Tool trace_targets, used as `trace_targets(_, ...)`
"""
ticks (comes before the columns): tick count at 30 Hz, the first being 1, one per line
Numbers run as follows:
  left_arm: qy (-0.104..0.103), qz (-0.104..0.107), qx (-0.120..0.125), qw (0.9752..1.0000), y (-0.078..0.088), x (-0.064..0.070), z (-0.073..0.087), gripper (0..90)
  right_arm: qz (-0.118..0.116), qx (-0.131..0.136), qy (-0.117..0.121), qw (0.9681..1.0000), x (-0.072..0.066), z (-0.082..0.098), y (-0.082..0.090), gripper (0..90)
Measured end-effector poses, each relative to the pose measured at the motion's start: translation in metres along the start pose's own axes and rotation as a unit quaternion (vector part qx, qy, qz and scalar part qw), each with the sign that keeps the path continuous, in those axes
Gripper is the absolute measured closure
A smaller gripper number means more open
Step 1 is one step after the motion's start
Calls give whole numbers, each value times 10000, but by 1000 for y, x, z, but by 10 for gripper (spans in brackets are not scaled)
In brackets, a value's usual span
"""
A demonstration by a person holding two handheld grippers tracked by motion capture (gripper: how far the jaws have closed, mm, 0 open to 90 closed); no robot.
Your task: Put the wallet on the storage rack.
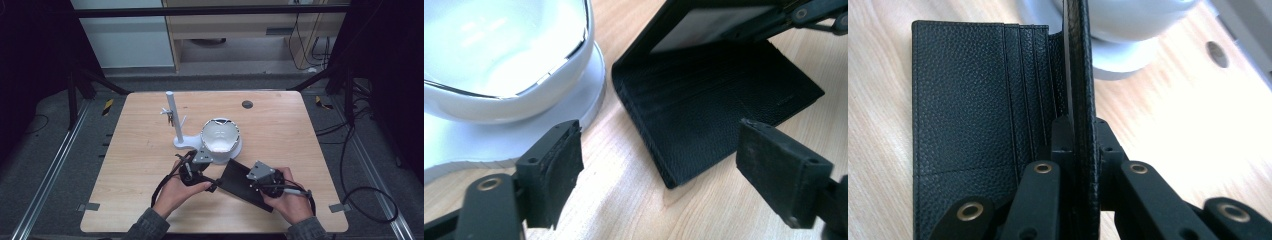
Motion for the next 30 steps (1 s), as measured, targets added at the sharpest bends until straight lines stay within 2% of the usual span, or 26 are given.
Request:
trace_targets(5, 13, 18, 17, 10000, 3, 1, -4, 152, 0, 482, -311, 9984, 9, 5, 12, 837)
trace_targets(11, -102, 21, -80, 9999, 3, 4, -9, 149, -54, 1056, -600, 9926, 16, 3, 23, 837)
trace_targets(15, -147, 8, -64, 9999, 3, 6, -14, 139, -94, 1320, -757, 9883, 19, 1, 28, 837)
trace_targets(18, -232, 15, -86, 9997, 5, 7, -18, 131, -140, 1493, -815, 9853, 19, 0, 30, 837)
trace_targets(22, -243, 6, -96, 9997, 4, 7, -21, 123, -189, 1659, -843, 9824, 18, -3, 31, 837)
trace_targets(30, -219, 29, -177, 9996, -3, 5, -19, 115, -264, 1811, -839, 9795, 16, -7, 32, 837)
Point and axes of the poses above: each handheld gripper's, and its own axes: y roughly backward along the jaws, z roughly out of its underside, x roughly to its right, the point moved 7 cm from there along -y, roughly forward along the jaws, and after that the axes turned 2 degrees about z, right-handed, at the moved point
